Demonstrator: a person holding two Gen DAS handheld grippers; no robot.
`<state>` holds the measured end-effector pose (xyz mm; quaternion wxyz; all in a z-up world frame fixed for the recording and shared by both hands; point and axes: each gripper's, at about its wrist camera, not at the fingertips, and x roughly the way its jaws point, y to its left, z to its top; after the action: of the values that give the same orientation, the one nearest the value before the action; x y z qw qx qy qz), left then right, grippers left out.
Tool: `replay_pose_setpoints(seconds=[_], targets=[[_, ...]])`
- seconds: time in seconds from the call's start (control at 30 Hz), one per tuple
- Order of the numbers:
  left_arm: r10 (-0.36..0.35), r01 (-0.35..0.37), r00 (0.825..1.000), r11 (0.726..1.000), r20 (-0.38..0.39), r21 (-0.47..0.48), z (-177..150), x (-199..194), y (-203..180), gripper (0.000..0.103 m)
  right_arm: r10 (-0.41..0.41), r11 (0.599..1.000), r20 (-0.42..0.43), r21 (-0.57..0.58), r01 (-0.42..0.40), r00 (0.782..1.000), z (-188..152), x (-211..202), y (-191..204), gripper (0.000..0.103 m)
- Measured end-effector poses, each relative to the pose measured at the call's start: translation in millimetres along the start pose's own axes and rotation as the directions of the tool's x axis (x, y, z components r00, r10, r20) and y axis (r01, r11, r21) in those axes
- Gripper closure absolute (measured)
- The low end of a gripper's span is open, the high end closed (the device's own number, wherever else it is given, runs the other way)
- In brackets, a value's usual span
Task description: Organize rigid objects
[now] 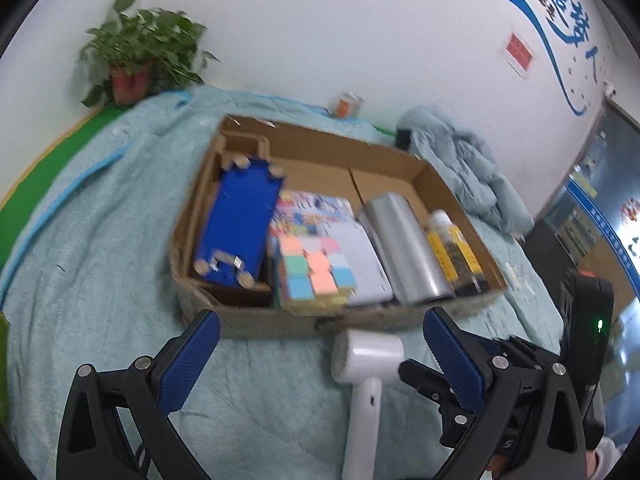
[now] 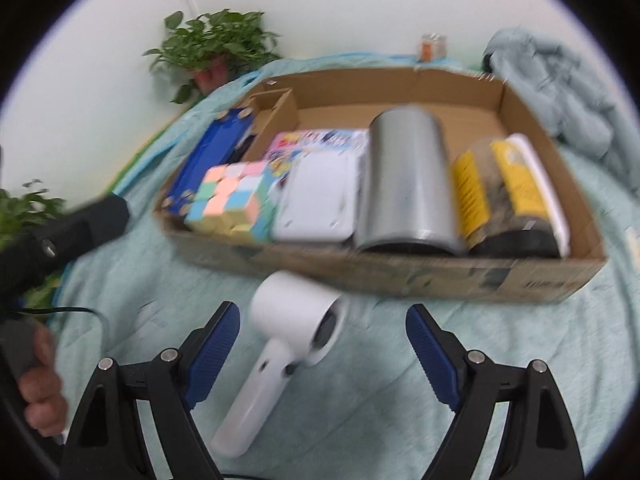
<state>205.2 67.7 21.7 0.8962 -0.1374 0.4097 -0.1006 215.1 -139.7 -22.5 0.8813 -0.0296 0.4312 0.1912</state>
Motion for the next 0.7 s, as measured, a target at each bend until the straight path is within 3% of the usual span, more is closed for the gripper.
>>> replay_pose_setpoints(seconds=[0.07,0.17,0.3,0.4,0.53,0.63,0.7], targets=[[-0.020,0.019,0.997,1.000,-0.069,-0.022,-15.0,13.5,-0.2,0.001,0.109,0.994,-0.050,0.027,-0.108,0.993,-14.4,4.1,-6.9,0.018],[-0.070,0.055,0.985,0.994,-0.157,-0.098,-37.6,35.5,3.6,0.004,0.197,0.980,-0.136,0.057,-0.191,0.971,-42.2,13.8,-18.5,0.018],[-0.214,0.177,0.941,0.972,-0.263,-0.158,-65.2,63.9,-3.7,0.025,0.264,0.963,-0.217,0.115,-0.244,0.940,-77.4,19.1,-33.8,0.019],[-0.280,0.232,0.900,0.957,-0.333,-0.177,-79.3,82.4,-13.4,0.043,0.273,0.961,-0.193,0.089,-0.260,0.942,-87.1,6.1,-33.2,0.020],[-0.308,0.259,0.877,0.950,-0.368,-0.175,-88.7,94.7,-29.5,0.046,0.296,0.955,-0.162,0.053,-0.292,0.941,-89.5,-4.7,-26.2,0.020],[-0.369,0.318,0.840,0.929,-0.397,-0.190,-94.8,102.4,-47.3,0.050,0.278,0.960,-0.143,0.021,-0.278,0.950,-88.4,-7.5,-19.3,0.021],[-0.365,0.315,0.841,0.931,-0.400,-0.186,-93.5,107.8,-55.1,0.050,0.254,0.967,-0.136,0.007,-0.255,0.958,-87.1,-7.5,-17.4,0.027]])
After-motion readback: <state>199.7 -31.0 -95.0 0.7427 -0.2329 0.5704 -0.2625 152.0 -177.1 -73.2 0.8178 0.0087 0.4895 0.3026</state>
